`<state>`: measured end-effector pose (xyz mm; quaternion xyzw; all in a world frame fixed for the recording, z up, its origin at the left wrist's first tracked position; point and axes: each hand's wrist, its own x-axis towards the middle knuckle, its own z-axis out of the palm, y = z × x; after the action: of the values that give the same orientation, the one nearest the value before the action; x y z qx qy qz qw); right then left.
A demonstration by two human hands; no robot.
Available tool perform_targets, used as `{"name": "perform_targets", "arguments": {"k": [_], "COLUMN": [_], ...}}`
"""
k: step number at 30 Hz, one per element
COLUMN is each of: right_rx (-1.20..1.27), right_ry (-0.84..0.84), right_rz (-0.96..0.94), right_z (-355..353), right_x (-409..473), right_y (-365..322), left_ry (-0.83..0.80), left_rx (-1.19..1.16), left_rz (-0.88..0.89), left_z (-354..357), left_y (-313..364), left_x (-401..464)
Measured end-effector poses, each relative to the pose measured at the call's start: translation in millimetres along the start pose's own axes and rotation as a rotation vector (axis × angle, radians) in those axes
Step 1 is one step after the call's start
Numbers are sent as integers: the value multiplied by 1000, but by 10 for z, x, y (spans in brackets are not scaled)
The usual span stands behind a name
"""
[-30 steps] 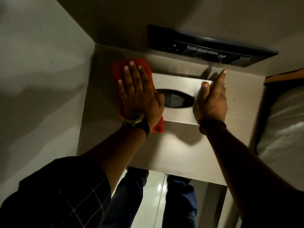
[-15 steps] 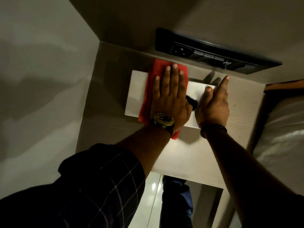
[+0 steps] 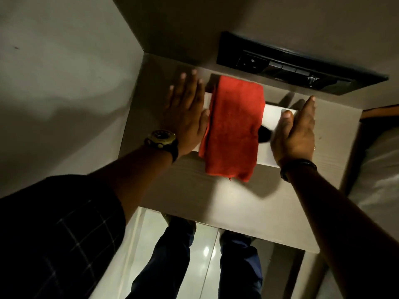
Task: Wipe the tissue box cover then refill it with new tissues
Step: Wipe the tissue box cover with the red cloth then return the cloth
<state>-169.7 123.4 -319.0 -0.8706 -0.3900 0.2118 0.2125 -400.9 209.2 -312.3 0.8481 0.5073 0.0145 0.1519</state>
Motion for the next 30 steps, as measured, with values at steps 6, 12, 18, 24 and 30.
{"name": "perform_targets", "arguments": {"k": [6, 12, 18, 24, 30], "right_rx": [-109, -362, -473, -565, -191], "right_ry": [101, -131, -132, -81, -19], "right_rz": [-149, -462, -572, -394, 21], "right_z": [-41, 463, 368, 93, -71], "right_x": [-242, -592, -521, -434, -403], "right_y": [-484, -801, -491, -181, 8], "left_ry": [-1, -54, -79, -92, -87], "left_rx": [-4, 4, 27, 17, -17], "left_rz": [-11, -11, -5, 1, 7], "left_z": [51, 51, -9, -19, -15], "left_y": [-6, -22, -36, -43, -43], "left_x": [20, 20, 9, 16, 13]}}
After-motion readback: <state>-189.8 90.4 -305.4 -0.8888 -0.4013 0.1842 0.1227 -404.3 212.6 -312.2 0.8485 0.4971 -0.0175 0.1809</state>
